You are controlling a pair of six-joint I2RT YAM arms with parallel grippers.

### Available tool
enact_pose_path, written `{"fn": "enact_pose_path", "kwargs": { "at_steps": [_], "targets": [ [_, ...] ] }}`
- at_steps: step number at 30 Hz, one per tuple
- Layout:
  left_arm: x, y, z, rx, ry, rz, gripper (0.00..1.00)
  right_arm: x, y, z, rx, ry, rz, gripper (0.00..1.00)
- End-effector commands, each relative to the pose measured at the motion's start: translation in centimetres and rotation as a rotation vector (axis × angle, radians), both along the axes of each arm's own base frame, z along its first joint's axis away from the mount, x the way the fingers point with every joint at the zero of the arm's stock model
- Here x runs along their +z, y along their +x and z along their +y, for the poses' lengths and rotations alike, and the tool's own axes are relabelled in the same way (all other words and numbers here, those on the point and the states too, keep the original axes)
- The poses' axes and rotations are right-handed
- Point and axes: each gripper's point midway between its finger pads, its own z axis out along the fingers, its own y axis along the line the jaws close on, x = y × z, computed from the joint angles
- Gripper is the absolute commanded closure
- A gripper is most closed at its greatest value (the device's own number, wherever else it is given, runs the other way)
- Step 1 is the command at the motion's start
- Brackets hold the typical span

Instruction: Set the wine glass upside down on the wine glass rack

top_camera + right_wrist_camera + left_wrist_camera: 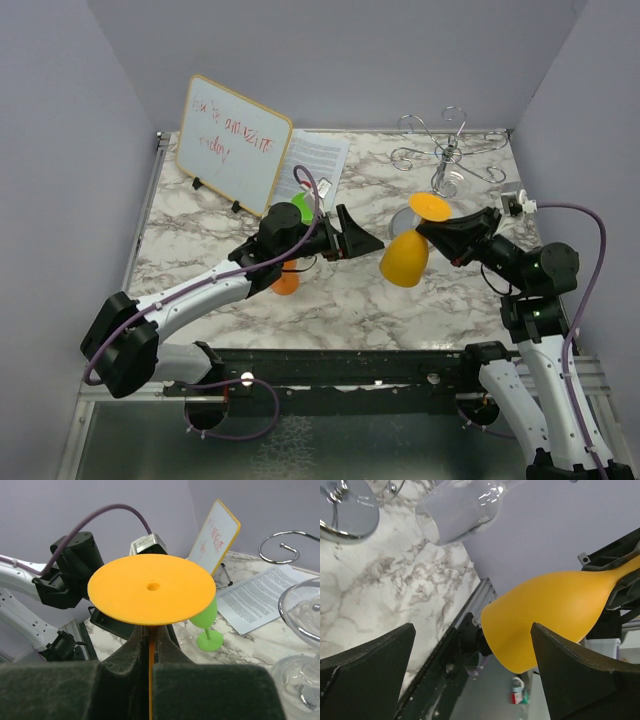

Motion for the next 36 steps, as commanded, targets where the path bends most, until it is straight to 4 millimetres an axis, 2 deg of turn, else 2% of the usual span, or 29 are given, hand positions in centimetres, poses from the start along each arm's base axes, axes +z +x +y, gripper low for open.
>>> {"fn": "enact_pose_path", "kwargs": {
  "at_steps": [1, 8, 12, 14, 16, 20, 24, 28, 31, 33, 36],
  "targets": [
    [1.9, -1.5, -0.1, -0.058, -0.127, 0.171, 0.01, 1.7, -0.6, 0.6, 0.06, 0.021, -0.081, 0.99],
    [5.1, 0.4, 2.3, 0.079, -0.156, -0.054, 0.01, 1.7, 0.0, 0.6, 0.05, 0.026, -0.067, 1.0],
    [9.3, 0.6, 3.8, 0.116, -0.218, -0.154, 0.01, 1.0, 0.3, 0.7, 0.057, 0.008, -0.063, 1.0],
    [12.0, 0.0, 3.8, 0.079, -0.271, -0.146, 0.01, 0.8, 0.3, 0.8, 0.063, -0.012, -0.076, 1.0],
    [13.4, -0.5, 3.5, 0.041, -0.307, -0.086, 0.01, 0.6, 0.2, 0.9, 0.078, -0.042, -0.093, 0.99],
    [13.4, 0.4, 2.1, -0.021, -0.321, 0.07, 0.04, 0.3, 0.2, 1.2, 0.115, -0.11, -0.133, 1.0],
    [14.3, 0.4, 0.7, -0.106, -0.322, 0.102, 0.12, -0.4, 0.2, 1.2, 0.125, -0.165, -0.169, 1.0],
    [14.2, 0.2, -0.1, -0.165, -0.312, 0.129, 0.16, -0.6, 0.3, 1.2, 0.12, -0.183, -0.185, 0.99],
    [13.9, -1.0, -0.9, -0.307, -0.284, 0.192, 0.27, -0.4, 0.2, 1.3, 0.126, -0.184, -0.218, 0.99],
    [13.7, -1.3, -1.2, -0.354, -0.281, 0.221, 0.37, -0.3, 0.0, 1.3, 0.132, -0.183, -0.236, 1.0],
    [13.7, -1.5, -1.4, -0.392, -0.279, 0.246, 0.45, -0.4, -0.2, 1.5, 0.152, -0.187, -0.241, 1.0]
  ]
}}
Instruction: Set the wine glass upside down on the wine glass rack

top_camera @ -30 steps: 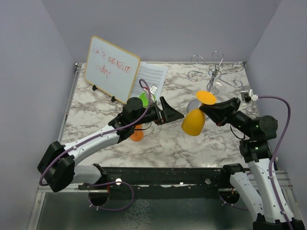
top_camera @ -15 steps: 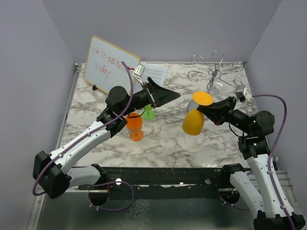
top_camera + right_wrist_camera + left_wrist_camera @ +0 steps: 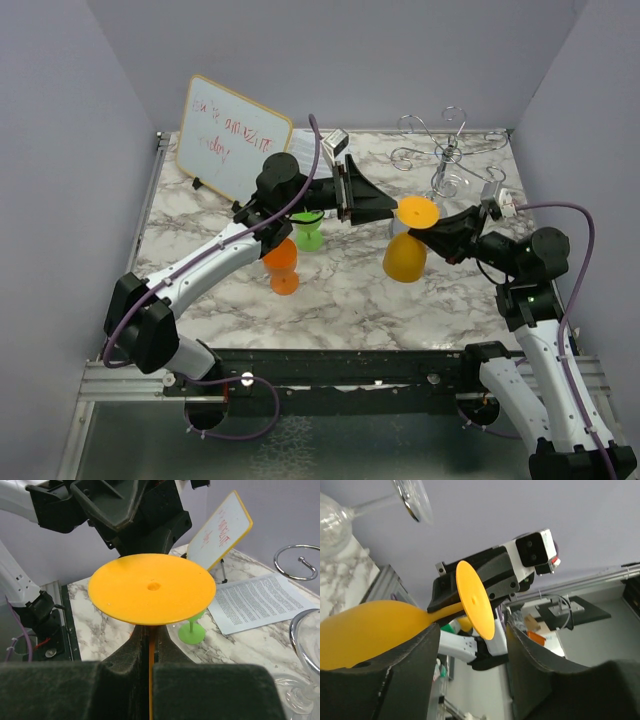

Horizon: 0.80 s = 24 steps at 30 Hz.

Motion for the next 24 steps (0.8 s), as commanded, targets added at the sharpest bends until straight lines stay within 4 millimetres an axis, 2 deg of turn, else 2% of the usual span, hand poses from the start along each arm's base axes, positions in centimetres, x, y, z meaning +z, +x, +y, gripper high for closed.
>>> {"fn": "enact_pose_path", "kwargs": {
  "at_steps": [1, 6, 18, 22, 24],
  "targets": [
    [1.0, -2.1, 0.1, -0.165, -0.011, 0.027, 0.48, 1.0, -1.1, 0.5, 0.054, -0.019, -0.079, 1.0],
    [0.5, -2.5, 0.1, -0.197, -0.003, 0.037, 0.58, 0.6, -1.4, 0.6, 0.069, -0.029, -0.082, 0.99],
    [-1.0, -2.7, -0.7, -0.208, 0.016, 0.091, 0.61, -1.2, -1.5, 1.2, 0.097, -0.089, -0.081, 1.0],
    [-1.3, -2.8, -1.0, -0.215, 0.02, 0.1, 0.68, -1.7, -1.6, 1.5, 0.105, -0.106, -0.074, 0.99],
    [-1.7, -2.9, -1.2, -0.225, 0.026, 0.114, 0.76, -1.8, -1.6, 1.5, 0.104, -0.111, -0.073, 1.0]
  ]
}}
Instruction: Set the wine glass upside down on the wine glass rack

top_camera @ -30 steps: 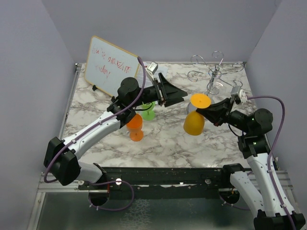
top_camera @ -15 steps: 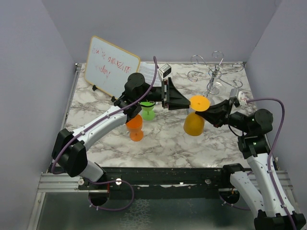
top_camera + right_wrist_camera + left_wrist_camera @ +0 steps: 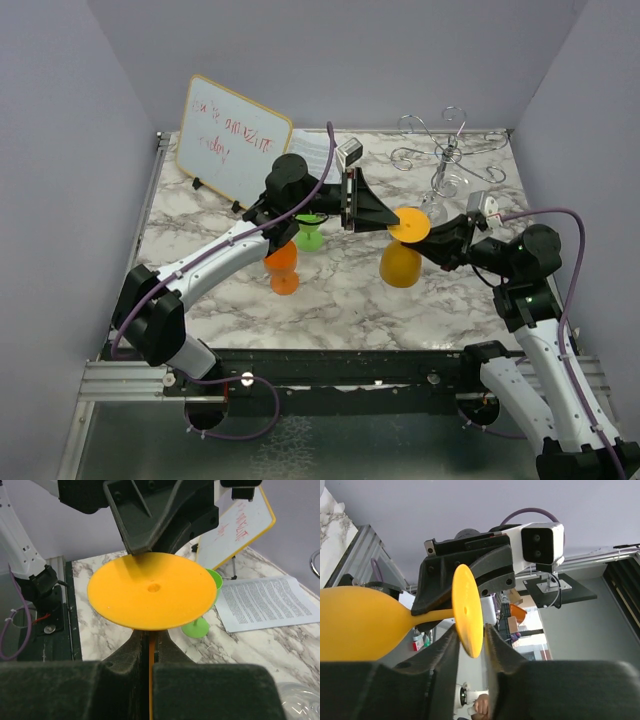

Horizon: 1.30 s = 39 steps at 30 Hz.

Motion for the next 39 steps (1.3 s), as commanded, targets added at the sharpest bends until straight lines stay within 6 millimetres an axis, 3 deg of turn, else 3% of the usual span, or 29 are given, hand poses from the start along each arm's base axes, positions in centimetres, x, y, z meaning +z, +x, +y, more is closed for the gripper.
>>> {"fn": "enact_pose_path", "kwargs": {
  "at_steps": [1, 4, 7, 12, 17, 22, 28, 33, 39],
  "targets": [
    [-0.6, -0.6, -0.5, -0.036, -0.001, 0.011, 0.81, -0.5, -0.2, 0.2, 0.009, -0.026, -0.006, 1.0],
    [-0.6, -0.8, -0.4, -0.037, -0.002, 0.012, 0.99, -0.5, -0.3, 0.3, 0.007, -0.02, 0.007, 0.99],
    [-0.5, -0.9, -0.2, -0.028, -0.008, 0.004, 1.0, -0.1, -0.2, 0.2, -0.012, 0.014, 0.061, 0.97],
    [-1.1, -0.1, 0.8, 0.046, -0.003, 0.028, 1.0, -0.3, -1.3, 0.5, 0.02, 0.052, 0.192, 0.56],
    [-2.0, 2.0, 2.8, 0.166, 0.002, 0.061, 1.0, 0.4, -2.6, -0.3, -0.037, 0.065, 0.186, 0.33],
    [-3.4, 4.5, 4.6, 0.263, 0.02, 0.086, 1.0, 2.1, -4.0, -1.3, -0.104, 0.092, 0.175, 0.32],
    [-4.2, 9.8, 6.7, 0.42, 0.06, 0.048, 1.0, 6.9, -4.7, -2.9, -0.222, 0.234, 0.114, 0.32],
    [-2.6, 13.8, 6.7, 0.487, 0.102, -0.008, 1.0, 10.8, -4.6, -4.2, -0.295, 0.352, 0.063, 0.32],
    [-1.1, 18.3, 5.8, 0.542, 0.172, -0.063, 1.0, 13.5, -4.8, -4.7, -0.307, 0.427, 0.009, 0.32]
  ]
}}
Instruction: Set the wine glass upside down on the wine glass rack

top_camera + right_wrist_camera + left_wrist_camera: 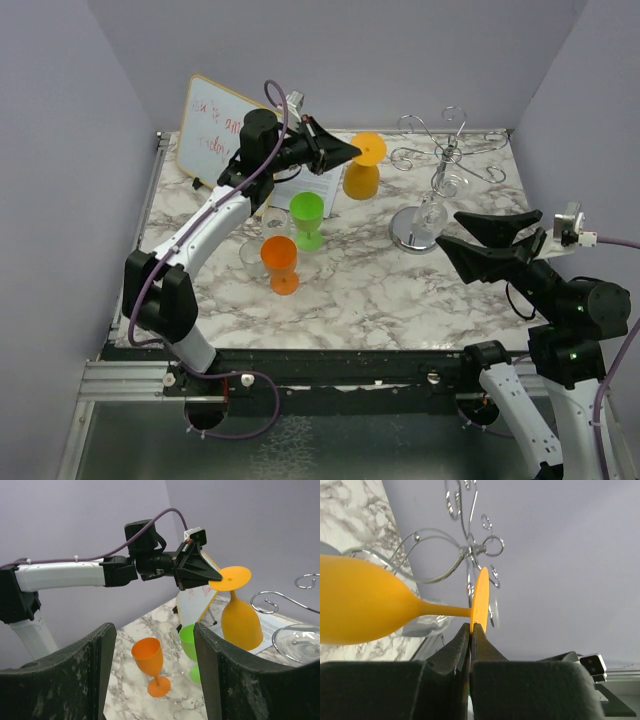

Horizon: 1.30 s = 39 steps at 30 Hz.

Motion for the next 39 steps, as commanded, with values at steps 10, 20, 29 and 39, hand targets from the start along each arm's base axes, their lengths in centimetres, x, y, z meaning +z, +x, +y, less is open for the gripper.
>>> {"fn": "enact_pose_path", "kwargs": {
  "at_steps": [10, 20, 29, 39],
  "targets": [
    [2.8, 5.5, -3.5, -0.092, -0.031, -0.046, 1.0, 3.2, 0.1, -1.1, -0.057, 0.106, -0.059, 0.32],
    [3.0, 5.7, -6.2, -0.178, -0.048, -0.022, 1.0, 2.9, 0.7, -1.2, -0.076, 0.094, -0.058, 0.32],
    [3.1, 5.1, -9.1, -0.241, -0.076, -0.017, 1.0, 2.3, 1.5, -1.5, -0.111, 0.079, -0.045, 0.32],
    [4.0, 7.1, -10.3, -0.233, -0.111, -0.044, 1.0, 1.9, 1.7, -1.6, -0.121, 0.079, -0.029, 0.32]
  ]
}}
